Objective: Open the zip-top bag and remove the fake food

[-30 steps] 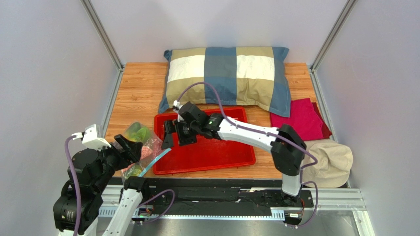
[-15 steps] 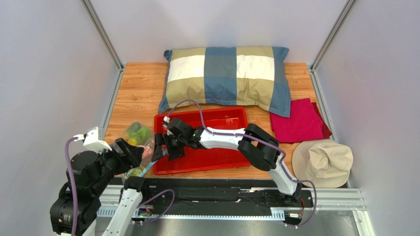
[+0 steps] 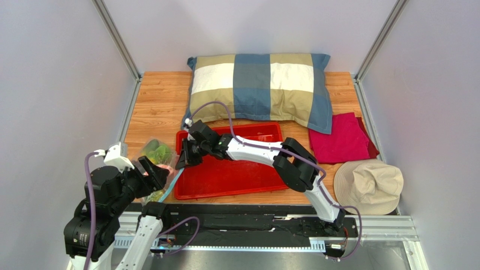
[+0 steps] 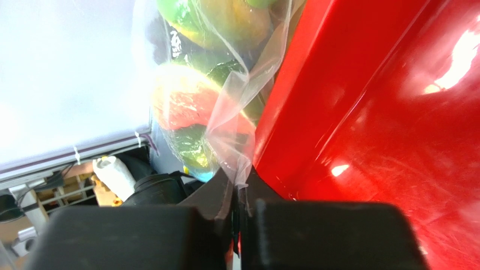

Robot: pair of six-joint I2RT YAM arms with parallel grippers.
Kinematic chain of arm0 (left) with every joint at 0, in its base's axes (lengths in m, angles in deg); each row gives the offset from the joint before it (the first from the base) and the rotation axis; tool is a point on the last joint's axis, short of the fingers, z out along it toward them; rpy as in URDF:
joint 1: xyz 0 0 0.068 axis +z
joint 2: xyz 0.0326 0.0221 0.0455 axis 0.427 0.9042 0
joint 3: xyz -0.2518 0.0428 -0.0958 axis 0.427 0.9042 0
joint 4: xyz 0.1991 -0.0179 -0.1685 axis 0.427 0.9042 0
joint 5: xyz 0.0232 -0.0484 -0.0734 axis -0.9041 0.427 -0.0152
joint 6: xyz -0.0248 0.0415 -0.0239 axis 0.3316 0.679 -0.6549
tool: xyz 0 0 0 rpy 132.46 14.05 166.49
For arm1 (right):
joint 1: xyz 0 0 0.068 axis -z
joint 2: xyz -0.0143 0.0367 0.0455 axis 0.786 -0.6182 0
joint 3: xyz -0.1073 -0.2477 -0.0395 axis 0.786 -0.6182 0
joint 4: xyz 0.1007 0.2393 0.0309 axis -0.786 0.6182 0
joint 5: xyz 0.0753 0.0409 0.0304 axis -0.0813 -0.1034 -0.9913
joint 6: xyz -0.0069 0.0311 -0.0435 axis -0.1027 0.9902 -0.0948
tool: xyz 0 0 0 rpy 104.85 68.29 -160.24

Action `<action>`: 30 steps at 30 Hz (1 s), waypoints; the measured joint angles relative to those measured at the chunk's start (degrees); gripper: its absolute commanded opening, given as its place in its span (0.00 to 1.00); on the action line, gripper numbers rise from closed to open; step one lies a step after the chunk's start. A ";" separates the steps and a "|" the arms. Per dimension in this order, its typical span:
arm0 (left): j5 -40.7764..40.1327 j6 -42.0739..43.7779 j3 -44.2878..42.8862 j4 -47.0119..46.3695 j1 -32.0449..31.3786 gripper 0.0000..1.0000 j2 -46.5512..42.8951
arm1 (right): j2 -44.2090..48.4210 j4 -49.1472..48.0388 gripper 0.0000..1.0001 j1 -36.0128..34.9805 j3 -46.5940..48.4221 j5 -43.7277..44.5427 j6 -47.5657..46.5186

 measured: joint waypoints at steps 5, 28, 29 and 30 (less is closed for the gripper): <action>-0.24 -0.79 3.39 0.33 0.00 0.83 -1.57 | 0.00 6.67 0.00 0.28 5.22 0.96 -2.25; -1.11 0.66 5.95 -1.05 0.04 0.89 13.68 | -9.20 15.93 0.00 6.99 34.82 -2.23 4.07; -1.51 1.66 5.86 -1.55 0.02 0.90 16.00 | -9.40 15.98 0.00 7.52 34.84 -2.80 4.55; -2.45 2.75 5.75 -2.12 0.02 0.90 18.29 | -9.57 16.13 0.00 7.93 34.84 -3.23 4.83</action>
